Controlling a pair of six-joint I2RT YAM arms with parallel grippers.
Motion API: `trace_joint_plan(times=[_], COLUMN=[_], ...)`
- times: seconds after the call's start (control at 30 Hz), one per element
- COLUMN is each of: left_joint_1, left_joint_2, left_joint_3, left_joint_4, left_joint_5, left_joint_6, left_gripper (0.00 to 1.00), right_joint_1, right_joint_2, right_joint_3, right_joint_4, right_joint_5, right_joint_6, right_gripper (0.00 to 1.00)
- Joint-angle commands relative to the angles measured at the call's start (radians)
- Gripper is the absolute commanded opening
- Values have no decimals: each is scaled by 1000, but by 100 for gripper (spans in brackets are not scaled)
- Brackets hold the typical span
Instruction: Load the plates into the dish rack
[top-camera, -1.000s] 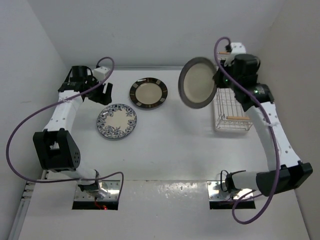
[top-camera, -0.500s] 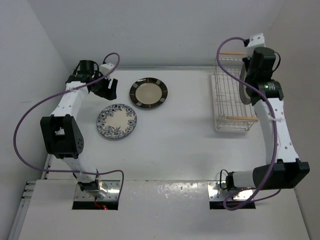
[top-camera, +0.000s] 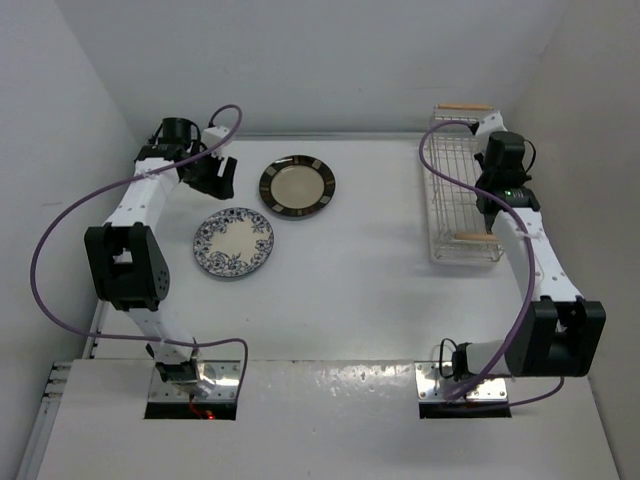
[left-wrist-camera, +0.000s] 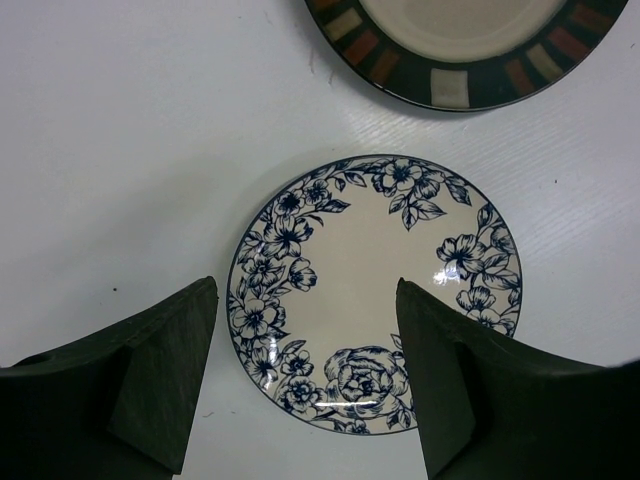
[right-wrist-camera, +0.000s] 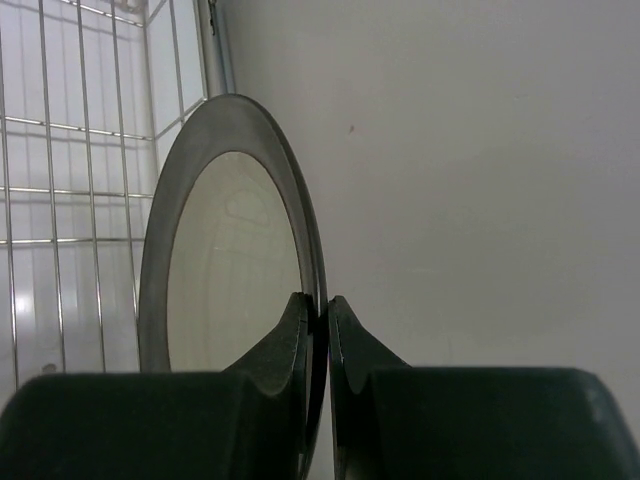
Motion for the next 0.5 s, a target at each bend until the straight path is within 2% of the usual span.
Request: trace_joint_plan(times=[0.0, 0.47], left_joint_1=[-7, -7], left_joint_2=[26, 57], left_joint_3=[46, 59], left_joint_4=[-7, -16], left_joint_5=[18, -28], left_joint_6=[11, 22], left_gripper=[76, 76], right_joint_1=[-19, -82], right_joint_2=[-26, -15], right_joint_3=[32, -19], right_joint_4=[223, 192], right_joint_5=[44, -101], right_joint_6=[-67, 98], right_gripper=[0, 0])
